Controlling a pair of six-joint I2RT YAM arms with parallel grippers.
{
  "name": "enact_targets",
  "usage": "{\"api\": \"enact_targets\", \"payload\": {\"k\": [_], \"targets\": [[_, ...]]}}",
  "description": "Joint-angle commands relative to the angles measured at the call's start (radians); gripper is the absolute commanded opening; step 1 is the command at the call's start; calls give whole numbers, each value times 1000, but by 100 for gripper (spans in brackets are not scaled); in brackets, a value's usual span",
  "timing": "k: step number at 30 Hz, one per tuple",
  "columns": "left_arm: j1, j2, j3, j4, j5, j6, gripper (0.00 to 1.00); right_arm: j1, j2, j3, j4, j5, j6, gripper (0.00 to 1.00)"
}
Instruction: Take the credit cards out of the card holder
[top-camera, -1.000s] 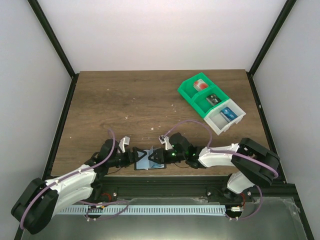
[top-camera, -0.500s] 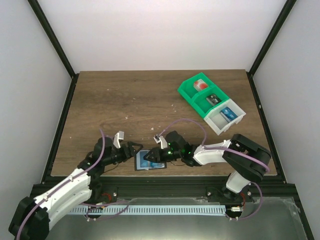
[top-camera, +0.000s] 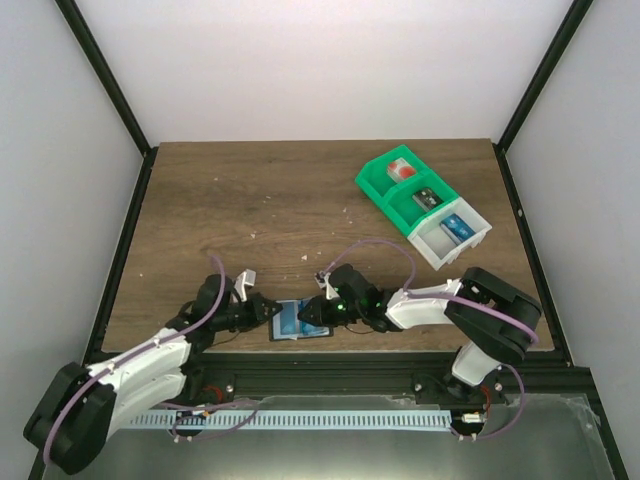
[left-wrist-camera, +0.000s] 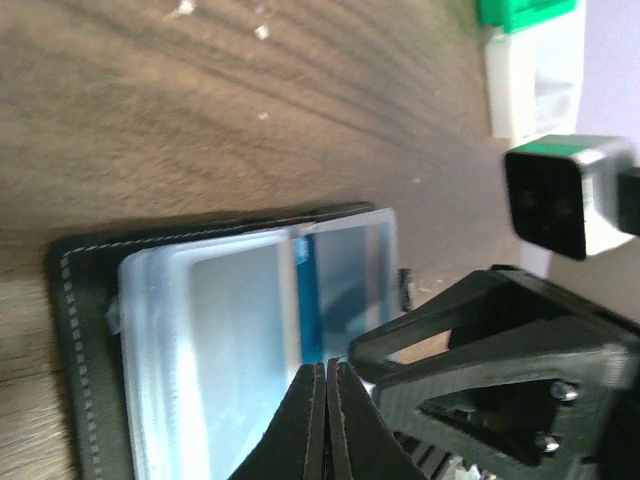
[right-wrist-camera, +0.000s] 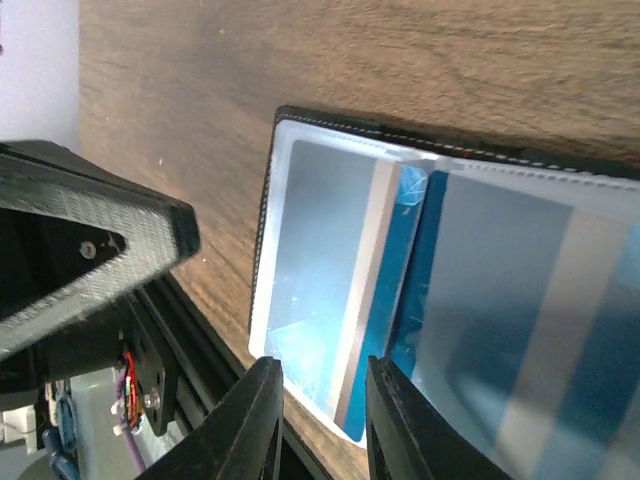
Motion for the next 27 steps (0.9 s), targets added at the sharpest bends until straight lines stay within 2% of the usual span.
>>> {"api": "enact_targets", "payload": {"k": [1, 8, 14, 27], "targets": [[2, 76, -16, 49, 24, 38, 0, 7, 16, 39, -52, 66, -17, 25], [2, 133, -50, 103, 1, 40, 0, 7, 70, 38, -15, 30, 5, 24], [2, 168, -25, 43, -21, 82, 0, 7, 94, 26, 12, 23, 17, 23], [2, 163, -43, 44, -36, 80, 0, 7, 92, 24, 16, 38, 26, 23]]}}
